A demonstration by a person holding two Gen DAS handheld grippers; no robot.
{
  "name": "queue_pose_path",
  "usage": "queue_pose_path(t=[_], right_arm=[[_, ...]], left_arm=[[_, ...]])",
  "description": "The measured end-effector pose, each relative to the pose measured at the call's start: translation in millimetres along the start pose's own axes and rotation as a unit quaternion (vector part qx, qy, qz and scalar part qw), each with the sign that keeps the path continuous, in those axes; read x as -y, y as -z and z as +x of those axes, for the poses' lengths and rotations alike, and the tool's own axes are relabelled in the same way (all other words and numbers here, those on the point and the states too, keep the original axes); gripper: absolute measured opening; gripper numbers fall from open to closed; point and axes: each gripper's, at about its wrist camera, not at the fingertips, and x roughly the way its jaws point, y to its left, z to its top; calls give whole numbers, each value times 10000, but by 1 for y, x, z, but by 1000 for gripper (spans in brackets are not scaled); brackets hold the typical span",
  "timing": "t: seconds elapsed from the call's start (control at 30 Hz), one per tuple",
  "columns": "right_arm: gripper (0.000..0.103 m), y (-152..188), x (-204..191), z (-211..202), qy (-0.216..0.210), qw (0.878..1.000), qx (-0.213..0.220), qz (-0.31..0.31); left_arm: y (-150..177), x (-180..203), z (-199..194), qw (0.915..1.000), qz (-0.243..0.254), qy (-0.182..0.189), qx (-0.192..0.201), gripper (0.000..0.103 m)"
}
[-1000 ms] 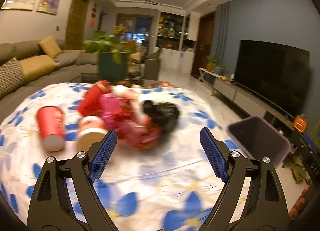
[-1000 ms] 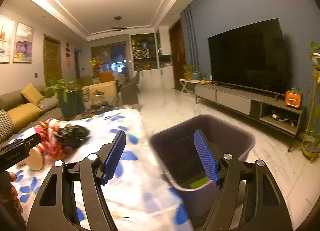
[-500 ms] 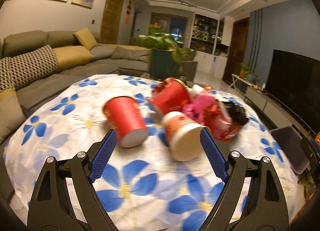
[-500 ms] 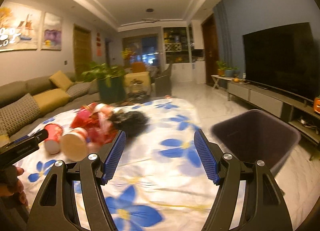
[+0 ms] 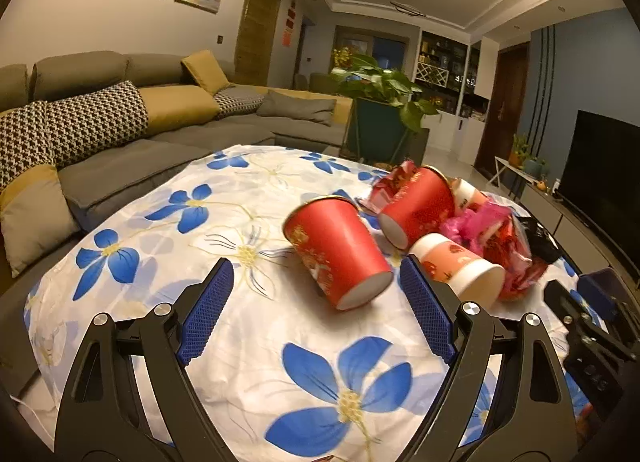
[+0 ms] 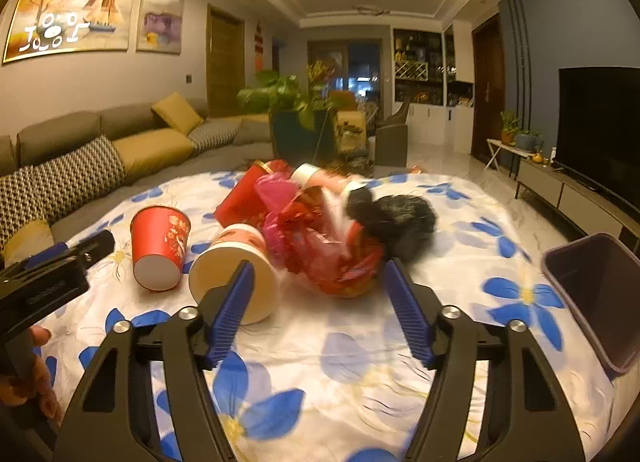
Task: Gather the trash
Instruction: 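Move both open tools toward the red and white paper cups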
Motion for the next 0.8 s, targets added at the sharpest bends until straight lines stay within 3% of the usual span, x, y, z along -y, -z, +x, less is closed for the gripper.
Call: queue_pose_path(t=[0.2, 0.43, 0.67, 0.8], right_arm=[[48, -6, -19, 31, -49, 9991, -333, -275], [43, -8, -38, 52, -296, 9965, -582, -517], [10, -8, -41, 55, -504, 9949, -663, -562], [4, -8, -33, 41, -526, 9966, -431, -469]], left_arm=[[-3, -10, 7, 10000, -66, -58, 16, 84], [-2, -18, 16, 9999, -104, -16, -81, 84], [2, -16, 22, 9998, -71, 51, -178, 84], [2, -11, 22, 9997, -17, 102, -214, 84]])
